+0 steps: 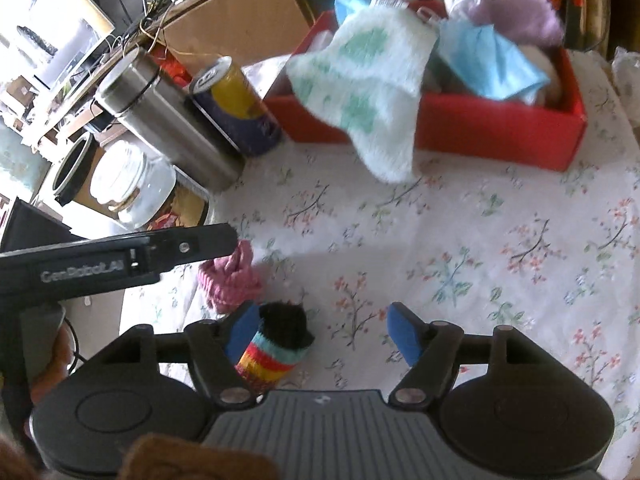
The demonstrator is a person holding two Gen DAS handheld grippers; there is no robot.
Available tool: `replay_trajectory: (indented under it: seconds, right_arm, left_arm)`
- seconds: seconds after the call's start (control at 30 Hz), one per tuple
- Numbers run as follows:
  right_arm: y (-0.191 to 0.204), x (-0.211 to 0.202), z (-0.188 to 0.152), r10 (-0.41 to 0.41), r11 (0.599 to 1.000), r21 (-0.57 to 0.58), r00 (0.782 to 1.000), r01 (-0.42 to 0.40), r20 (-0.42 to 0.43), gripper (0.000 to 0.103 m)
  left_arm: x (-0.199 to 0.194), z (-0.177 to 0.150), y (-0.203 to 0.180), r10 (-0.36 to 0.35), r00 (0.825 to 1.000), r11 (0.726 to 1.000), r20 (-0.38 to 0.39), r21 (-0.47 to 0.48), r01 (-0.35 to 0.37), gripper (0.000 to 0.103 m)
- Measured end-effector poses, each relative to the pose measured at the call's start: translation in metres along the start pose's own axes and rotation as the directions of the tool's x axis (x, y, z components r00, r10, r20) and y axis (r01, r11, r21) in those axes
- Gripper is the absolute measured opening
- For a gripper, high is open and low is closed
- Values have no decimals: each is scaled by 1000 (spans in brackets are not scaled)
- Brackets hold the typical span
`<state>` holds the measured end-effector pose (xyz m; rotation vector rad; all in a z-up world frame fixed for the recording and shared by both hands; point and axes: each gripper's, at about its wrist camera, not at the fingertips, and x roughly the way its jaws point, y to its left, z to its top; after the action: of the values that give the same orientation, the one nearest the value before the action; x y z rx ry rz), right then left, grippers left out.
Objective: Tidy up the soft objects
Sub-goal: 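Move the left gripper to the pink knit hat while the right approaches the striped sock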
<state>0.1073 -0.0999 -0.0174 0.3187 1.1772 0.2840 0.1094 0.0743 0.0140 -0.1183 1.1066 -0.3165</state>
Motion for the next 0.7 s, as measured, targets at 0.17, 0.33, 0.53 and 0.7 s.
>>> replay_trajectory:
  seconds: [0.17, 0.33, 0.53, 0.7]
  right_arm:
    - [11, 9, -8, -31, 999, -29, 999, 30, -17, 48]
    - [24, 26, -20, -81, 994, -81, 996, 77, -49, 48]
    - [27, 39, -27, -118, 989, -97, 991, 111, -65, 50]
    - [35, 48, -28, -129, 988, -98, 989, 121, -73, 54]
  left_arm:
    - [11, 2, 2, 5, 999, 1000, -42, 5, -5, 73]
    - [29, 4, -1, 48, 996, 998, -78, 49, -44, 74]
    - [46, 2, -3, 113, 988, 987, -108, 125, -100, 75]
    - [58, 1, 1, 109, 982, 990, -152, 109, -93, 75]
